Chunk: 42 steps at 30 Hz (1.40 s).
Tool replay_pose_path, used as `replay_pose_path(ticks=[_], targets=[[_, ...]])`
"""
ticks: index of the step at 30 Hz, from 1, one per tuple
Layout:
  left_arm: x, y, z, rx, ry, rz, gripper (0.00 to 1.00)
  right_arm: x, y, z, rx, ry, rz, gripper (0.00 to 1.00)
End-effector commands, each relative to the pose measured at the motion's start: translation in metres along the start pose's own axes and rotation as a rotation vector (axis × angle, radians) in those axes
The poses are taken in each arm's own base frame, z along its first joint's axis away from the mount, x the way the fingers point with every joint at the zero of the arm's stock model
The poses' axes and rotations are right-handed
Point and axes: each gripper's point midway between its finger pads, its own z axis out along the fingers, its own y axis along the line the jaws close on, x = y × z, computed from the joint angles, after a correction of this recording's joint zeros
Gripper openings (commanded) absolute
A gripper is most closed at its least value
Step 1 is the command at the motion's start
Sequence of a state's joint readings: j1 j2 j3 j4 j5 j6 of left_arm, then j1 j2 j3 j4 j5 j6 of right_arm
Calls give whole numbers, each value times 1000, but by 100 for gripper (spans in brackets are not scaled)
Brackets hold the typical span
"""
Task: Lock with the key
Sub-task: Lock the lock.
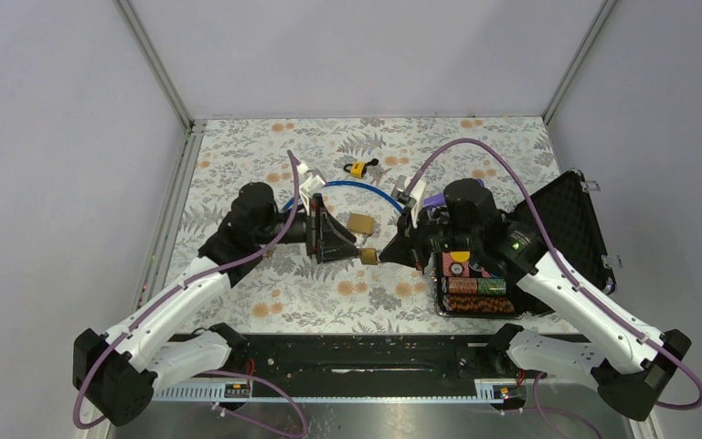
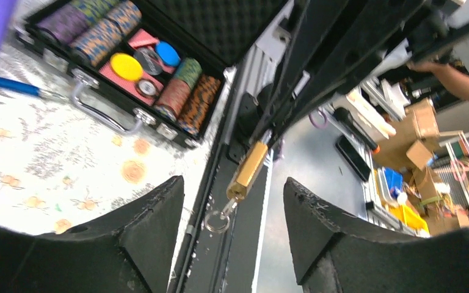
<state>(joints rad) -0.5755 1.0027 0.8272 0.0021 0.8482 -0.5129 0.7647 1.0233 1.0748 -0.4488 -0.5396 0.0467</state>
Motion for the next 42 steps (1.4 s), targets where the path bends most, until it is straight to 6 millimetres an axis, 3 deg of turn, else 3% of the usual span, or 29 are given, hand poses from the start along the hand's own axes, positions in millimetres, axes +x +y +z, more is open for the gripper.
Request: replay_pose_path(ticks=[1, 7, 13, 19, 24, 30, 32, 34, 42], targets=[[14, -28, 2, 113, 32, 124, 62, -19, 17, -15, -63, -38, -103, 0], [19, -32, 3, 133, 47, 133, 67, -23, 27, -27, -76, -64, -136, 0], [21, -36, 3, 157, 57, 133, 59, -25, 33, -37, -81, -88, -161, 0], [22, -36, 4, 166, 62, 140, 58, -27, 35, -39, -86, -95, -163, 0], [22, -38, 5, 175, 65, 143, 45, -29, 38, -36, -106, -98, -154, 0], [24, -43, 6, 194, 74, 152, 36, -30, 40, -32, -129, -89, -137, 0], [23, -44, 6, 194, 71, 158, 24, -30, 39, -31, -132, -86, -131, 0], [21, -41, 6, 175, 62, 165, 2, -30, 37, -30, -124, -84, -128, 0], [11, -9, 0, -65, 17, 168, 0, -40, 9, -40, 46, -136, -111, 0]])
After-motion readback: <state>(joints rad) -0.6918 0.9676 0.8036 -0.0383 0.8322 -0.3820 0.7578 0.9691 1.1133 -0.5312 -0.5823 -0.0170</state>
